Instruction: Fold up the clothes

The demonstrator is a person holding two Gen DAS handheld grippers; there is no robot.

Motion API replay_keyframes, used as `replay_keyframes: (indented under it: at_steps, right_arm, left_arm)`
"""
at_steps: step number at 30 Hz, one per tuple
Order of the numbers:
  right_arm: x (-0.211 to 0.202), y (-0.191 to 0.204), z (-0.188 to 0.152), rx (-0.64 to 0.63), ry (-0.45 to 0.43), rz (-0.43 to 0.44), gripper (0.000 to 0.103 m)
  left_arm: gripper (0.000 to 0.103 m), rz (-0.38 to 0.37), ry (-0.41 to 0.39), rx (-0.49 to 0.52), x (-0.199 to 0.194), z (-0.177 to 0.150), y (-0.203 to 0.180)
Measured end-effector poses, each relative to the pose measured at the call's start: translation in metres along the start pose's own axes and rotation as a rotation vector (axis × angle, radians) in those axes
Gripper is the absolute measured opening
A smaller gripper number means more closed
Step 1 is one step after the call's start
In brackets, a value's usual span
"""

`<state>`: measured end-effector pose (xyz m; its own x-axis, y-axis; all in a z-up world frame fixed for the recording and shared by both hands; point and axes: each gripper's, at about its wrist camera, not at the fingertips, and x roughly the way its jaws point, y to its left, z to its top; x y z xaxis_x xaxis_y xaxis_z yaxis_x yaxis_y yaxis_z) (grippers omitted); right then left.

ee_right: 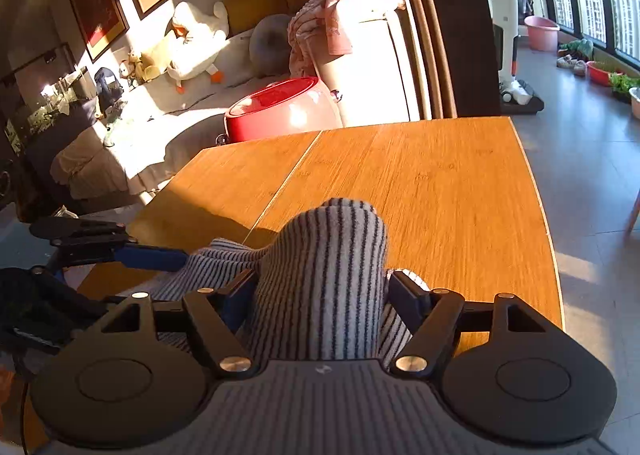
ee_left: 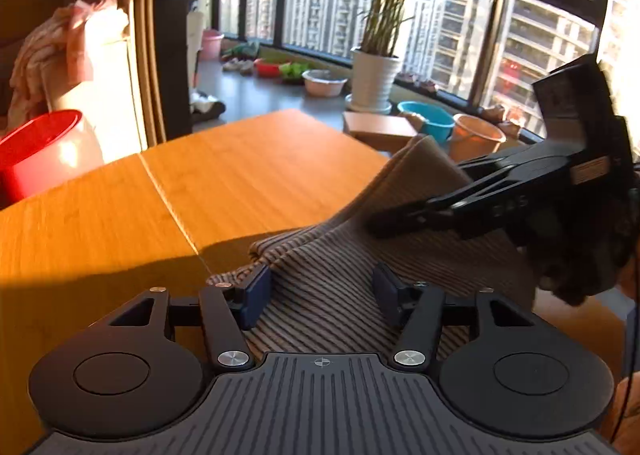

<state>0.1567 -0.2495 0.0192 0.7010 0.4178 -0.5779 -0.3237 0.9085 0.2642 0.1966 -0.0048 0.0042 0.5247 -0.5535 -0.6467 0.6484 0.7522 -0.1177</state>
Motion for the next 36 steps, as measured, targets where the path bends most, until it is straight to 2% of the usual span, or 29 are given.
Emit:
replay_keyframes:
  at_steps: [1,3,4,5,6,8,10,12,15,19,21,22,23,25,26,29,31,33,34,36]
  right_arm:
    - [-0.009,0.005,0.002,-0.026,-0.032,-0.035,0.072]
    - [-0.04,0.024,0.001,-0.134,-0.168,-0.132,0.057]
    - [-0.056,0.032,0.001,-0.185,-0.232,-0.168,0.039]
    - [-0.065,0.036,0.004,-0.179,-0.259,-0.146,0.029]
    - [-0.074,0.04,0.007,-0.173,-0.282,-0.123,0.029]
    - [-0.073,0.043,0.01,-0.167,-0.253,-0.066,0.029]
    - [-0.05,0.043,0.004,-0.174,-0.178,-0.094,0.03]
    - [-0.015,0.033,-0.009,-0.153,-0.072,-0.157,0.03]
    - [-0.006,0.026,-0.021,-0.149,-0.106,-0.169,0.03]
    - [-0.014,0.033,-0.019,-0.168,-0.09,-0.18,0.033]
    - [-0.026,0.034,-0.017,-0.138,-0.087,-0.165,0.034]
    - [-0.035,0.035,-0.016,-0.119,-0.088,-0.153,0.041]
    - [-0.047,0.036,-0.017,-0.099,-0.091,-0.131,0.053]
    - [-0.072,0.039,-0.02,-0.058,-0.091,-0.076,0.066]
    - [-0.085,0.041,-0.024,-0.035,-0.086,-0.041,0.067]
    - [-0.107,0.035,-0.048,0.127,0.0,0.15,0.067]
    - [-0.1,0.029,-0.07,0.266,0.088,0.23,0.067]
    - [-0.087,0.025,-0.085,0.35,0.132,0.239,0.058]
    - [-0.079,0.02,-0.09,0.396,0.136,0.227,0.051]
    - [-0.068,0.009,-0.089,0.46,0.123,0.194,0.046]
  left_arm:
    - [0.064,0.003,0.0,-0.003,0.0,0.0,0.0]
    - [0.064,0.01,0.002,0.002,-0.001,-0.001,0.0]
    - [0.064,0.013,0.005,0.01,-0.003,-0.002,0.0]
    - [0.065,0.012,0.007,0.01,-0.002,-0.002,0.001]
    - [0.066,0.01,0.007,0.004,-0.002,-0.001,0.002]
    - [0.066,0.005,0.008,-0.008,-0.001,0.0,0.006]
    - [0.067,0.007,0.003,-0.01,-0.004,-0.001,0.006]
    - [0.067,0.01,-0.001,-0.011,-0.006,-0.002,0.006]
    - [0.064,0.005,-0.031,0.002,-0.02,-0.001,0.005]
    - [0.069,0.014,-0.117,0.061,-0.037,0.014,0.0]
    - [0.068,0.044,-0.105,0.09,-0.024,0.018,-0.004]
    - [0.067,0.06,-0.096,0.106,-0.017,0.019,-0.006]
    - [0.067,0.077,-0.072,0.125,-0.006,0.016,-0.009]
    - [0.071,0.093,-0.048,0.141,0.011,0.01,-0.009]
    - [0.072,0.088,-0.049,0.124,0.014,0.009,-0.007]
    - [0.073,0.064,-0.046,0.065,0.016,0.009,0.001]
    - [0.074,0.054,-0.04,0.04,0.016,0.009,0.006]
    - [0.074,0.045,-0.029,-0.002,0.015,0.008,0.01]
    - [0.074,0.04,-0.024,-0.024,0.014,0.007,0.013]
    - [0.074,0.039,-0.01,-0.074,0.011,0.004,0.016]
